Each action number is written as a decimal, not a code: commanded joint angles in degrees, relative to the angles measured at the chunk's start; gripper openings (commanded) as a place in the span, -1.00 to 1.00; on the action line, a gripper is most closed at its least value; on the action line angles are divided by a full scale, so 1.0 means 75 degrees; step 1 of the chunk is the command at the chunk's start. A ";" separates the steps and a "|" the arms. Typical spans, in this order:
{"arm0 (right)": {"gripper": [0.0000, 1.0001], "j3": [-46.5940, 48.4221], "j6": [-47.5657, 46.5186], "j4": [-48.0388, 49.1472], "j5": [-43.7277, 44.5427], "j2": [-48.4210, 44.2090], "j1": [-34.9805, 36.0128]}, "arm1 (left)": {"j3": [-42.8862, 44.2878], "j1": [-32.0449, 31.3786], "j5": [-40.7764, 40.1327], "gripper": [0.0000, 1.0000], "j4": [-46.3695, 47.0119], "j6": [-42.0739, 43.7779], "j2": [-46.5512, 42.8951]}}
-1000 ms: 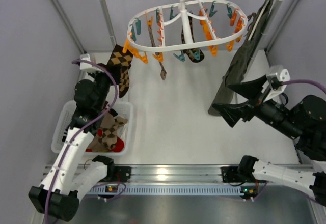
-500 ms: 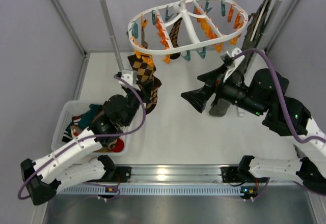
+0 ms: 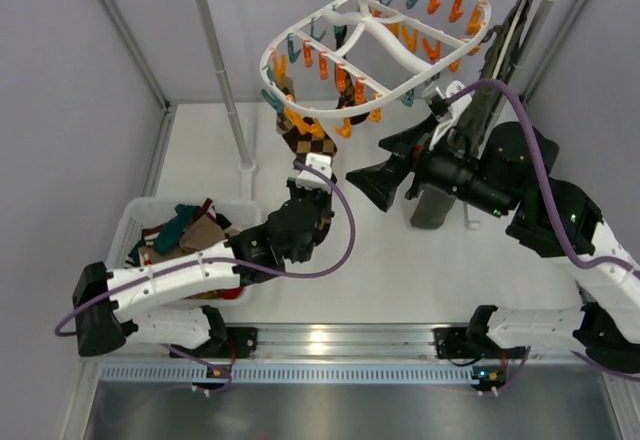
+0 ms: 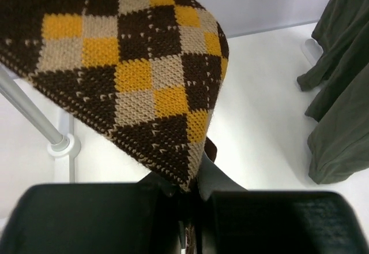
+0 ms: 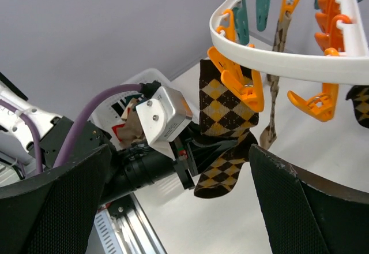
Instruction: Remove the socks clipped to the hanger
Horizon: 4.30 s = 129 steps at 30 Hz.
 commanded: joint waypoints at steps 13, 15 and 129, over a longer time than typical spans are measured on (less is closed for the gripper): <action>0.99 0.1206 0.0049 -0.0704 0.1138 -0.0447 -0.0075 | 0.2165 -0.1029 -0.1654 -1.00 0.0386 0.1009 0.2211; 0.99 0.1476 -0.0033 -0.1114 0.1279 -0.0144 -0.0075 | 0.2388 -0.1041 -0.1911 -1.00 0.0398 0.1080 0.2377; 0.99 -0.1016 -0.0913 0.1027 0.2768 0.0330 0.1285 | 0.0489 0.3400 -0.0248 -1.00 -0.5554 -0.3080 -0.1782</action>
